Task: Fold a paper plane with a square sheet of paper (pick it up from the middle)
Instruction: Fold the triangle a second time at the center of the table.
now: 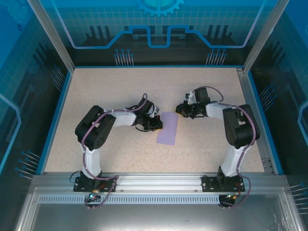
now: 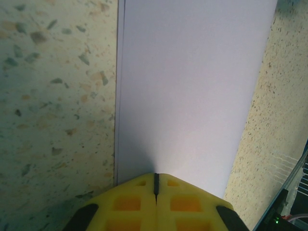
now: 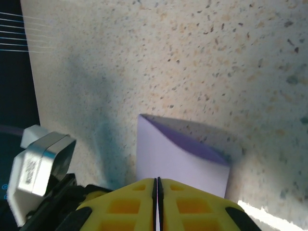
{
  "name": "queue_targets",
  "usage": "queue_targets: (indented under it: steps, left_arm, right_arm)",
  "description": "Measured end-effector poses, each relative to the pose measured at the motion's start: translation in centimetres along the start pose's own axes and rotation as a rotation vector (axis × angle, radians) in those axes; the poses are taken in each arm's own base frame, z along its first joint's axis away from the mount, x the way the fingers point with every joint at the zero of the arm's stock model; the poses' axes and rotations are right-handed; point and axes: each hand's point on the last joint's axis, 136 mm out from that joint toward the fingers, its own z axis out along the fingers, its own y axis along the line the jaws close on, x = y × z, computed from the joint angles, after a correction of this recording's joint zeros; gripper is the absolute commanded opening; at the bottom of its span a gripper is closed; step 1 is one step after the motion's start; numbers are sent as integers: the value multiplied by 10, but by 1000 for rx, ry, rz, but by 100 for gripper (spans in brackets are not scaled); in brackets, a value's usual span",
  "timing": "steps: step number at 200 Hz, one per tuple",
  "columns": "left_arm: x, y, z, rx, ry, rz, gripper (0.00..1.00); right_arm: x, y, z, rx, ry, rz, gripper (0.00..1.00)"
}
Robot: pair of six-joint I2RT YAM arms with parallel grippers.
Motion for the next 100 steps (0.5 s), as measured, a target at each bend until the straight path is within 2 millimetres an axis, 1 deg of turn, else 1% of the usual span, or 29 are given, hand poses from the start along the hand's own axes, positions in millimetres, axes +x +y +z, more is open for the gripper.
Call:
queue_targets:
  steps: [16, 40, 75, 100]
  left_arm:
    - [0, 0, 0, 0, 0, 0, 0]
    - [0, 0, 0, 0, 0, 0, 0]
    - [0, 0, 0, -2, 2, 1, 0]
    - [0, 0, 0, -3, 4, 0, 0]
  right_arm:
    - [1, -11, 9, 23, 23, 12, 12]
    - [7, -27, 16, 66, 50, 25, 12]
    - [6, -29, 17, 78, 63, 17, 12]
    - [7, -27, 16, 64, 73, 9, 17]
